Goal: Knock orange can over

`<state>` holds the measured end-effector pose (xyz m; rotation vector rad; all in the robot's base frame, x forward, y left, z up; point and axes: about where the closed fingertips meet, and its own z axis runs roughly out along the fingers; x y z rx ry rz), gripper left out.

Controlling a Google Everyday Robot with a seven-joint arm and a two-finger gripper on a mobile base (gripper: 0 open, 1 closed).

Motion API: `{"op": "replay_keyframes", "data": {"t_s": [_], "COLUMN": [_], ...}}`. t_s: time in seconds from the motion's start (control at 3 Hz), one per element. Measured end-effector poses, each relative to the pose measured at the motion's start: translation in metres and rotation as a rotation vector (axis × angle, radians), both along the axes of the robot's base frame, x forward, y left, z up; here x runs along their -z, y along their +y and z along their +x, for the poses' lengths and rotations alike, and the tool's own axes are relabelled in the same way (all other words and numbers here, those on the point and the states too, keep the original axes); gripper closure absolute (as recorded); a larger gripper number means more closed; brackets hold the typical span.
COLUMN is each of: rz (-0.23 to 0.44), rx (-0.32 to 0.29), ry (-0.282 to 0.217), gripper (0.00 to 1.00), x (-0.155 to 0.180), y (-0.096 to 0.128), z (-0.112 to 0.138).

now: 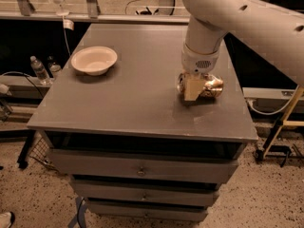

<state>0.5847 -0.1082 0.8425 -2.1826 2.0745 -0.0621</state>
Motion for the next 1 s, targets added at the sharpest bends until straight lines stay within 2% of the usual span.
{"op": "replay_keyframes", "data": {"t_s": [0.33, 0.67, 1.0], "rz": [0.018, 0.020, 0.022], "rx": [-0.032, -0.036, -0.036], "ry": [0.034, 0.036, 0.035], "gripper": [1.00, 0.87, 0.64], "x": [0.0060, 0.0077, 0.0088], "y": [0.0060, 0.0071, 0.0078], "z": [-0.0021, -0.0017, -0.0010]}}
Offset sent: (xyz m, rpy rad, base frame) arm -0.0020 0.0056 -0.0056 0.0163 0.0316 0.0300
